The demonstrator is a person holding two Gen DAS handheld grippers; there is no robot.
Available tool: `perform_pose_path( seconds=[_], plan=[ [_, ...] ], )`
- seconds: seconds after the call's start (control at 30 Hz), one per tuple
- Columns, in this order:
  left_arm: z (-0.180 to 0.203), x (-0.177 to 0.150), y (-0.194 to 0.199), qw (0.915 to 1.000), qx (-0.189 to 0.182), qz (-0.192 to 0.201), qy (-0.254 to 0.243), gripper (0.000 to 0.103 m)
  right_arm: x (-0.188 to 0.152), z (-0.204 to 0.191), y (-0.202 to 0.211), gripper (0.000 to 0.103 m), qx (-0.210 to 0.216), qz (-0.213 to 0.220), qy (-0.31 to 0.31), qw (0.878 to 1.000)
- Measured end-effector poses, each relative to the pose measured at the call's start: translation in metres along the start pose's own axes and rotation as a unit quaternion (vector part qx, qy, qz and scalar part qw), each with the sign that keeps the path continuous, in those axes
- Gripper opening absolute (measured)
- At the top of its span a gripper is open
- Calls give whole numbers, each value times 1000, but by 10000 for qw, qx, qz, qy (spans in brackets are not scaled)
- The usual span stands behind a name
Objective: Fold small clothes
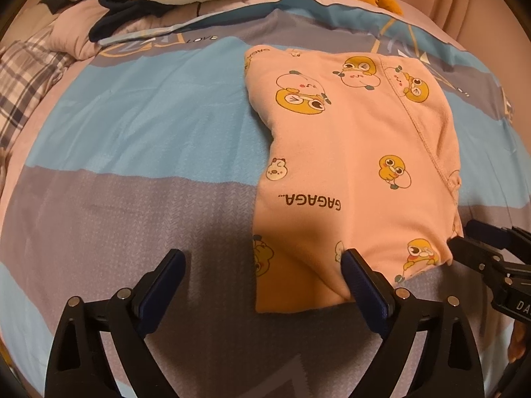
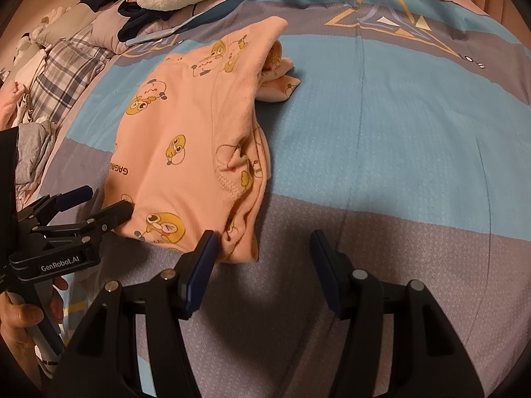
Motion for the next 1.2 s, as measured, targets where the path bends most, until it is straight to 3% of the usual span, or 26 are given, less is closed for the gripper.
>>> perform_pose_path(
  seconds=[0.87, 1.03, 1.1, 1.2],
  plan=[
    [-2, -17, 22, 9992, 272, 283, 54, 95, -19, -17, 24, 60, 131, 204, 128, 9996],
    [-5, -23, 32, 9989, 267, 353, 133, 95, -23, -29, 40, 67, 144, 464, 331, 9983],
    [-7, -25, 39, 9986, 278, 407, 202, 102, -23, -34, 46, 72, 120, 581, 408, 9974],
    [-8, -27, 48, 9982, 203, 492, 267, 102, -24, -39, 55, 78, 120, 733, 467, 9961]
  ],
)
Point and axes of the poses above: each gripper's, at about its wrist camera, not at the fingertips, and y roughly against the way its jaws point, z to its right, x to its top, the point moved 6 cm from there along -y, roughly the way its jaws point, and after that the axes turned 8 degrees about -z, right-handed, at the moved point
